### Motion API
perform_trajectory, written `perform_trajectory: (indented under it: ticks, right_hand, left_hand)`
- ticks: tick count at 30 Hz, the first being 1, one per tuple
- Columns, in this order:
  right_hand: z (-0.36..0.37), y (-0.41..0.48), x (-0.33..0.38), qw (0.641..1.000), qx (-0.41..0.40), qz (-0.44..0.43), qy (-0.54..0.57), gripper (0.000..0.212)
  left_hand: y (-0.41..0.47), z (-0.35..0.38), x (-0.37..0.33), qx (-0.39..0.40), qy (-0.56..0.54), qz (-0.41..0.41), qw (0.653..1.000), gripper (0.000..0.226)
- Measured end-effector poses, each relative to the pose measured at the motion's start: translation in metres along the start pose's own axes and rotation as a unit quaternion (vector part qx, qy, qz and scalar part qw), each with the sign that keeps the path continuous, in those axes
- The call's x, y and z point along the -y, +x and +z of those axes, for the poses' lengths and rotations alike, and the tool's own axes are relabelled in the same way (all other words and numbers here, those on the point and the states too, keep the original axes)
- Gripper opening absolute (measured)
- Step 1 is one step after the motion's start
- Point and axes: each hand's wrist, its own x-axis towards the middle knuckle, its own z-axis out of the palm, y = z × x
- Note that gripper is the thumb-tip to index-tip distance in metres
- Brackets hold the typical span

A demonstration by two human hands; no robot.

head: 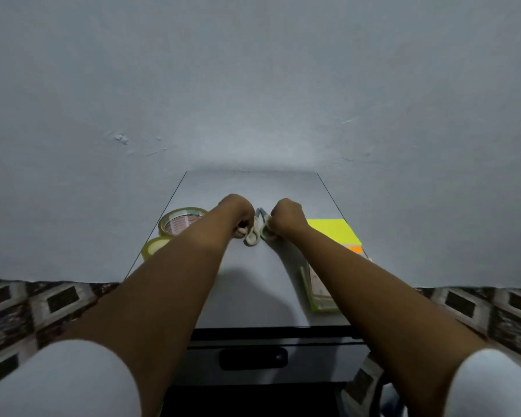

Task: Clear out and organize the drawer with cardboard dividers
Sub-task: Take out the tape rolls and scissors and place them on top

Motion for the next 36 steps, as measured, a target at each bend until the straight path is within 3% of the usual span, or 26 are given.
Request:
perform_trajectory:
  ticks: [5, 7, 10, 16, 21, 25, 29, 36]
  right_hand:
    - [-0.005, -0.004, -0.001, 1.0, -0.001, -0.007, 0.023, 0.038]
    - [-0.013, -0.012, 0.001, 0.998, -0.005, -0.003, 0.061, 0.023]
    - [-0.029, -0.023, 0.001, 0.995, -0.02, -0.037, 0.092, 0.026]
    - [-0.067, -0.089, -0.004, 0.979, -0.04, -0.075, 0.184, 0.028]
    - [-0.076, -0.165, -0.015, 0.969, -0.026, -0.099, 0.226, 0.024]
    - [-0.05, -0.225, -0.032, 0.971, 0.032, -0.101, 0.214, 0.018]
    - [0.001, -0.28, -0.054, 0.965, 0.11, -0.077, 0.225, 0.022]
    - [0.107, -0.342, -0.092, 0.955, 0.229, 0.032, 0.188, 0.028]
  left_hand:
    - [-0.013, 0.0, -0.004, -0.075, 0.091, 0.06, 0.991, 0.017]
    - [-0.017, -0.002, -0.004, -0.114, 0.08, 0.091, 0.986, 0.028]
    - [-0.029, -0.006, -0.001, -0.137, 0.019, 0.129, 0.982, 0.034]
    - [-0.101, -0.006, 0.018, -0.105, -0.097, 0.223, 0.964, 0.017]
    - [-0.17, 0.016, 0.062, -0.058, -0.115, 0.274, 0.953, 0.017]
    - [-0.203, 0.053, 0.113, -0.017, -0.071, 0.294, 0.953, 0.019]
    - [-0.213, 0.102, 0.169, 0.027, -0.008, 0.278, 0.96, 0.02]
    - [-0.2, 0.198, 0.262, 0.092, 0.007, 0.131, 0.987, 0.025]
